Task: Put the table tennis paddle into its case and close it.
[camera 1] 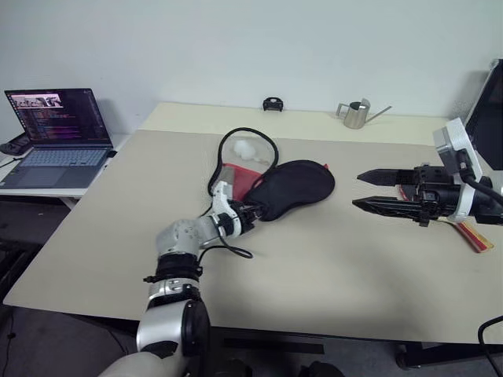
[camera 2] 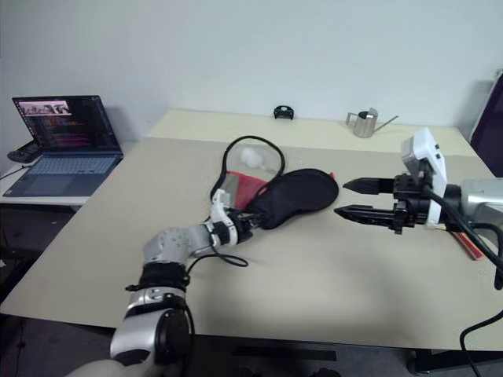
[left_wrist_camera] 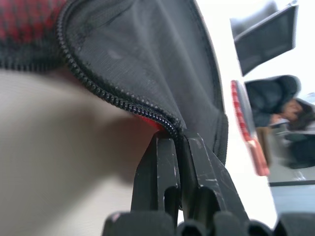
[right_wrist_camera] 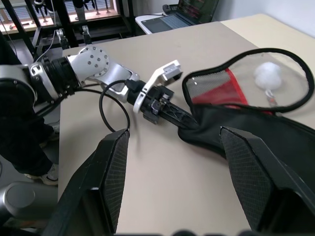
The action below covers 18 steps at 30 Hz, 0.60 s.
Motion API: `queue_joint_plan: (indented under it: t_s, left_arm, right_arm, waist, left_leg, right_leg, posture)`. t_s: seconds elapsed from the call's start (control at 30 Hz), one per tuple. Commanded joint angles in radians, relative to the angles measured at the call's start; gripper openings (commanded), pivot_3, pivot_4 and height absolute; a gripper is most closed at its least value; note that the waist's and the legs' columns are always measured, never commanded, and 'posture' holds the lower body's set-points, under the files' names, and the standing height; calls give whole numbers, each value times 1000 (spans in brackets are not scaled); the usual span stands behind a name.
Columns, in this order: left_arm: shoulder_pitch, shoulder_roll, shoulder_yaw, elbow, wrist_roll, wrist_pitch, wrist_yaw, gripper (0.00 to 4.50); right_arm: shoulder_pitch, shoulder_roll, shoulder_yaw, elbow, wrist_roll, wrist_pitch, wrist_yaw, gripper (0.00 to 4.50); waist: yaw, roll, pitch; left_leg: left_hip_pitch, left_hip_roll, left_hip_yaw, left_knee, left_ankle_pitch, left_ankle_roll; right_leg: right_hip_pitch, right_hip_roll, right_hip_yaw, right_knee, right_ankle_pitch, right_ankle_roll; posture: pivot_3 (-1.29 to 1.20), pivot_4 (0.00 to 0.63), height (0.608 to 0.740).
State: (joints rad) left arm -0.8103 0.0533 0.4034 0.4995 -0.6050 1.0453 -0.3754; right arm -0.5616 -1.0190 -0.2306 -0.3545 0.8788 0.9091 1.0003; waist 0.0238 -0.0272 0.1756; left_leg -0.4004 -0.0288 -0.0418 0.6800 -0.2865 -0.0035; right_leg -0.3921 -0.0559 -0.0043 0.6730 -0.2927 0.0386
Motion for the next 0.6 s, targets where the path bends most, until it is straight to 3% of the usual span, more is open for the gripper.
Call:
queue_joint_plan:
  t_s: [0.03, 0.33, 0.43, 0.6]
  left_arm:
    - [-43, -66, 15, -49, -59, 11, 59, 45]
    - [-94, -143, 14, -2, -64, -72, 122, 45]
    - [-85, -144, 11, -21, -79, -55, 121, 803]
    - [-61, -124, -28, -53, -69, -26, 117, 2513]
  right_arm:
    - [-1, -29, -55, -30, 13, -3, -6, 3188]
    - [14, -43, -69, -40, 23, 4, -17, 3188]
    - [21, -44, -75, -47, 30, 7, -24, 3188]
    - [23, -43, -76, -48, 30, 12, -28, 3188]
  waist:
    - [0, 0, 0]
    - [-1, -1, 0]
    - [-1, -1, 0]
    - [-1, -1, 0]
  left_leg:
    - [0, 0, 0, 0, 0, 0]
    - [0, 0, -1, 0, 1, -1]
    - [0, 0, -1, 0, 1, -2]
    - [0, 0, -1, 0, 1, -2]
  right_leg:
    - [0, 0, 0, 0, 0, 0]
    - [1, 0, -2, 1, 0, 0]
    - [1, 0, -2, 1, 0, 0]
    - [1, 0, -3, 0, 0, 0]
  posture:
    - [0, 150, 740]
    - [0, 150, 740]
    - [0, 150, 740]
    - [0, 150, 740]
